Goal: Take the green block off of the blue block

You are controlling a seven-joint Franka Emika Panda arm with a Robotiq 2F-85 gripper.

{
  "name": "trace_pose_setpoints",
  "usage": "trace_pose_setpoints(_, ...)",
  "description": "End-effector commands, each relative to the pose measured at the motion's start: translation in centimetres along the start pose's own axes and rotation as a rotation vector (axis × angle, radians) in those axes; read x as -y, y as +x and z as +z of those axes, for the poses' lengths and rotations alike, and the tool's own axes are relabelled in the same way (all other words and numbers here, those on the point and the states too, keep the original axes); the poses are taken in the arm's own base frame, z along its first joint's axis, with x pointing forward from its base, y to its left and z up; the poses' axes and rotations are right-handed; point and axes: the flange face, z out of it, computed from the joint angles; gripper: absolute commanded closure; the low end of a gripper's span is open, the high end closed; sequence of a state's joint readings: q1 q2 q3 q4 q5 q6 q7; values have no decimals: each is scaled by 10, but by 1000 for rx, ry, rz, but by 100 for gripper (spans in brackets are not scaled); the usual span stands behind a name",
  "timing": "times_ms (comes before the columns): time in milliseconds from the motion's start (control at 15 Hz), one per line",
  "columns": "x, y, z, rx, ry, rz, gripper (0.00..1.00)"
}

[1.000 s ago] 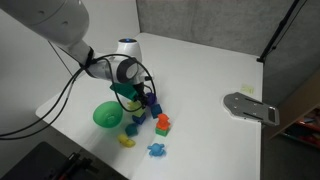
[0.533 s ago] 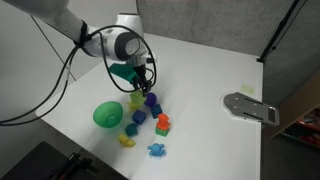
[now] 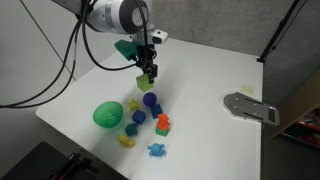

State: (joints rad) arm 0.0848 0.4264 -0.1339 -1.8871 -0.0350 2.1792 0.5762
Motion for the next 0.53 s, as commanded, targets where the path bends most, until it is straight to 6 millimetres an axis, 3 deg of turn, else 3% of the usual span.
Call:
trace_pose_setpoints(0, -16, 21, -14, 31, 34, 190, 68)
trace_pose_setpoints(467, -55, 49, -15, 117, 73, 548, 68)
